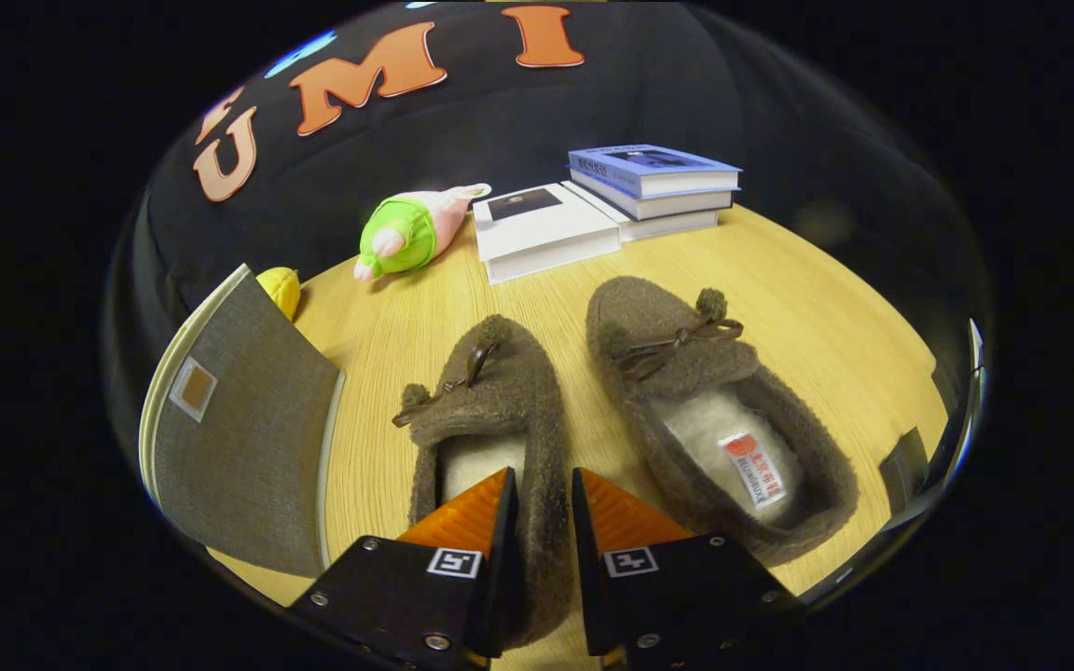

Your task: Open the storage box then place both shoes into the box .Put the left shoe in first, then the right shoe, with the right side of both shoes facing outward in a uniform manner.

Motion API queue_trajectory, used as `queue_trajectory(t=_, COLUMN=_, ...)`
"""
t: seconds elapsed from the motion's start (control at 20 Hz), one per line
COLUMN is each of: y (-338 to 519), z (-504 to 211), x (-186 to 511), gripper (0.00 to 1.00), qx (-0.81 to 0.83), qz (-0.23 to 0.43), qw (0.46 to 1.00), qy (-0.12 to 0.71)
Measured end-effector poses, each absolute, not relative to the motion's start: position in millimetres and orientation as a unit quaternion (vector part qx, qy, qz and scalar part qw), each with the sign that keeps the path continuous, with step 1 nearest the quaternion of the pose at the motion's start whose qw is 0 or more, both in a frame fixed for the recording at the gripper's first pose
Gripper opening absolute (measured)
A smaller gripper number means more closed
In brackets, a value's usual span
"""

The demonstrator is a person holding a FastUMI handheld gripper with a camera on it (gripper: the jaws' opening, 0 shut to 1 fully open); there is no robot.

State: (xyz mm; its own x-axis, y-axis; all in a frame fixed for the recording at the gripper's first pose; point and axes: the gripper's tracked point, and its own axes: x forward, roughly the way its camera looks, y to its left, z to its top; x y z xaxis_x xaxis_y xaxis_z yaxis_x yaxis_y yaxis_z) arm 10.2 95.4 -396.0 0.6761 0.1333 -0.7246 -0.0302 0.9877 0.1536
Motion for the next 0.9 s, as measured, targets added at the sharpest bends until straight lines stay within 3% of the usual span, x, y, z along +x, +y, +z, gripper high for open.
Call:
queue_trajectory(t=0.05, y=95, z=-395, x=11, gripper=0.29, qx=0.066, qz=0.041, qw=0.914, qy=0.397)
queue_trajectory(t=0.15, y=92, z=-390, x=15, gripper=0.08, qx=0.075, qz=0.028, qw=0.917, qy=0.39)
queue_trajectory(t=0.2, y=94, z=-386, x=17, gripper=0.04, qx=0.083, qz=0.028, qw=0.919, qy=0.385)
queue_trajectory(t=0.9, y=149, z=-244, x=33, gripper=0.03, qx=0.132, qz=0.074, qw=0.942, qy=0.299)
